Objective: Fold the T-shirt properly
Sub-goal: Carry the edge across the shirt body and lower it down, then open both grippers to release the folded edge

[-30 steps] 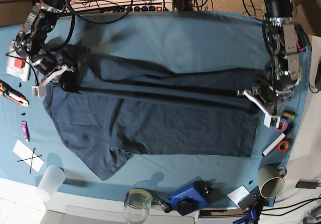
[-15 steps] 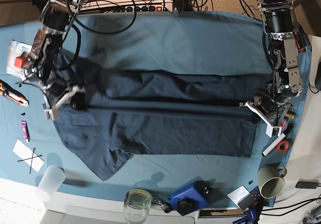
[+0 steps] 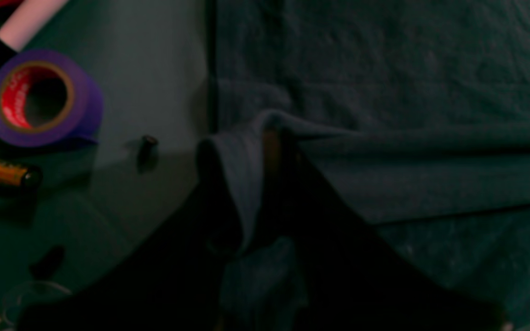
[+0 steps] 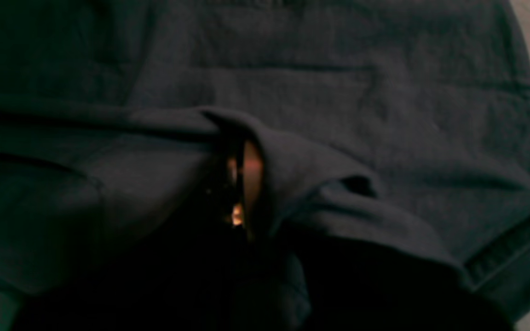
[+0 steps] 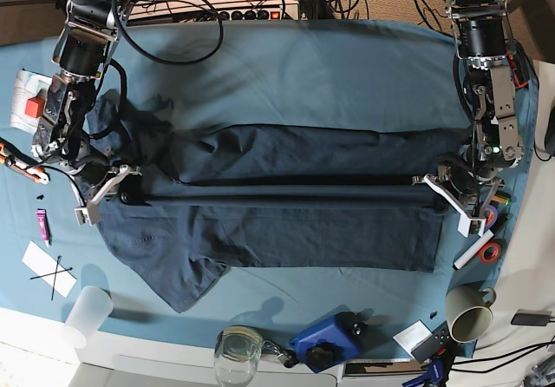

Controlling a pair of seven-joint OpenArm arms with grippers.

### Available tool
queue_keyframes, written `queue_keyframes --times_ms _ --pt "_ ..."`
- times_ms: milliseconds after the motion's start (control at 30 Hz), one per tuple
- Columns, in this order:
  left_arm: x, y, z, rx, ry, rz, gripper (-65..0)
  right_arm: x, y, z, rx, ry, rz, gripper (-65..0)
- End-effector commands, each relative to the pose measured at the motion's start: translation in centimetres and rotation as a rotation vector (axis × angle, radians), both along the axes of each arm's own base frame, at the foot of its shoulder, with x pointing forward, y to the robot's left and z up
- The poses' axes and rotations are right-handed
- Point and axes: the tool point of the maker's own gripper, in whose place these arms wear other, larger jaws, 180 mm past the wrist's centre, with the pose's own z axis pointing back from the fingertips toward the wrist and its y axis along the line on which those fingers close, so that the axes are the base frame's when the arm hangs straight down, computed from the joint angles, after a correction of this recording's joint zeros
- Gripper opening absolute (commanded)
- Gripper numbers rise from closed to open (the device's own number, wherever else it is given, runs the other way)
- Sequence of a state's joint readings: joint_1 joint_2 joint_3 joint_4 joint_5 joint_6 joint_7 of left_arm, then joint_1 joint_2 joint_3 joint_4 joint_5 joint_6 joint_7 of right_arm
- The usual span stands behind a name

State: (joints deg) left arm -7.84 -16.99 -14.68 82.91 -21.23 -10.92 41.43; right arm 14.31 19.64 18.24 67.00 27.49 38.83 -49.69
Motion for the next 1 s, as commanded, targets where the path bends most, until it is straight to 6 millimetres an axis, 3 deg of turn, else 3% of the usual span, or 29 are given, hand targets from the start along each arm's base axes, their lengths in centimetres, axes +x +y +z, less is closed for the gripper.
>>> queue_keyframes --times_ms 0,200,400,433,467,567,633,733,833,967 --pt "1.2 1.4 1.8 0.029 -0.065 0.028 -65.0 1.5 -1.2 2.3 -0.014 -0.077 -0.028 -65.0" --pt "1.1 1.6 0.6 0.019 -0.041 0.038 -65.0 1.8 -1.3 2.7 -0.014 -0.104 -0.034 -65.0" --pt "2.1 1.7 1.9 0.02 -0.076 0.04 -65.0 1.9 -1.3 2.9 -0.013 -0.115 -0.034 -65.0" --pt "2.4 1.7 2.1 0.02 -0.075 0.038 -65.0 1.9 -1.2 2.9 -0.013 -0.118 -0.027 -62.5" --pt "2.6 1.6 2.4 0.02 -0.073 0.037 -63.7 1.9 -1.1 3.0 -0.014 -0.122 -0.015 -57.2" --pt "3.1 1.6 2.8 0.021 -0.044 0.031 -48.5 2.0 -1.0 3.2 -0.012 -0.126 -0.01 -46.2" --pt "3.0 1.5 2.7 0.022 0.007 0.024 -42.0 1.9 -1.0 3.0 -0.016 -0.111 -0.007 -45.9" --pt "2.8 1.4 2.6 0.025 0.078 0.014 -40.7 1.2 -0.7 2.5 -0.023 -0.052 0.01 -45.9" --pt "3.0 1.3 3.1 0.027 0.113 0.006 -40.7 1.1 0.1 3.9 0.027 -0.06 0.031 -45.9" --pt "4.0 1.3 4.5 0.029 0.091 0.005 -40.7 1.7 -0.2 7.6 0.035 -0.169 0.023 -45.9"
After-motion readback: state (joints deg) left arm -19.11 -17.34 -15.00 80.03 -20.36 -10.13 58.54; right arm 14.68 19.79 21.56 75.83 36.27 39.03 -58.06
